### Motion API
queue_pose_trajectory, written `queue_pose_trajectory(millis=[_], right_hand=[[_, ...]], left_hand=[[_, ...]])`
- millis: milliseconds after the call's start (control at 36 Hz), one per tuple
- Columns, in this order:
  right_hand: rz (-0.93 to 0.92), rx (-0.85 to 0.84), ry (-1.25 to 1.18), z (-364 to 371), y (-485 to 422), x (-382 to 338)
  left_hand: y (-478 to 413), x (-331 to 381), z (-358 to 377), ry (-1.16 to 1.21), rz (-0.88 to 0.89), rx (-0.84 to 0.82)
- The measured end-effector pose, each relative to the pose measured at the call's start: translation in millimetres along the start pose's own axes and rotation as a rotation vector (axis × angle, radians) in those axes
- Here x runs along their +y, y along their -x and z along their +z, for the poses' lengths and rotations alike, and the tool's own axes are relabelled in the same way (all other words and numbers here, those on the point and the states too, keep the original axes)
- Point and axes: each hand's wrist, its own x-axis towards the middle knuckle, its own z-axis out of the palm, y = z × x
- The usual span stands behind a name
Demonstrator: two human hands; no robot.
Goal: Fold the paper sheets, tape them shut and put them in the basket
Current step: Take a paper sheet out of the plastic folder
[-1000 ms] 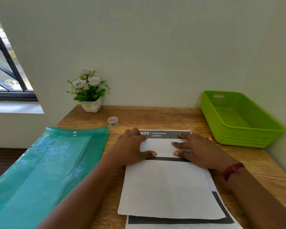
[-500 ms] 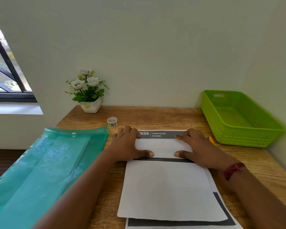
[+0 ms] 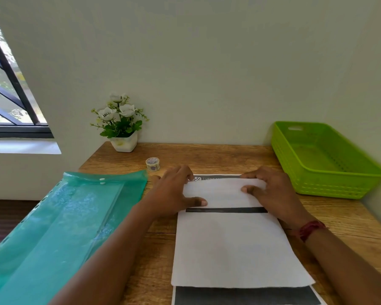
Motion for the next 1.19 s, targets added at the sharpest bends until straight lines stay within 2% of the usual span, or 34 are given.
queue_pose_trajectory(millis=[194, 556, 722, 917, 1056, 1194], right_hand=[[0.069, 0.163, -0.171, -2.9, -1.7, -1.7], [0.072, 0.185, -0.258, -3.2, 0.8, -6.8], [0.073, 0.205, -0.249, -2.9, 1.8, -7.2], [-0.075, 0.137, -0.162, 0.3, 2.3, 2.7], [-0.189, 0.004, -0.036, 4.9, 3.5, 12.2], [-0.154, -0.132, 0.080, 4.5, 6.4, 10.1]], left_hand=[[-1.5, -0.1, -5.9, -0.030, 0.002, 0.130], [0.8, -0.7, -13.8, 0.096, 0.003, 0.345], [5.6, 5.7, -18.0, 0.083, 0.044, 0.372], [9.6, 7.1, -17.3, 0.044, 0.054, 0.351], [8.6, 5.1, -10.3, 0.015, 0.068, 0.220], [9.6, 6.7, -5.4, -0.044, 0.016, 0.082]])
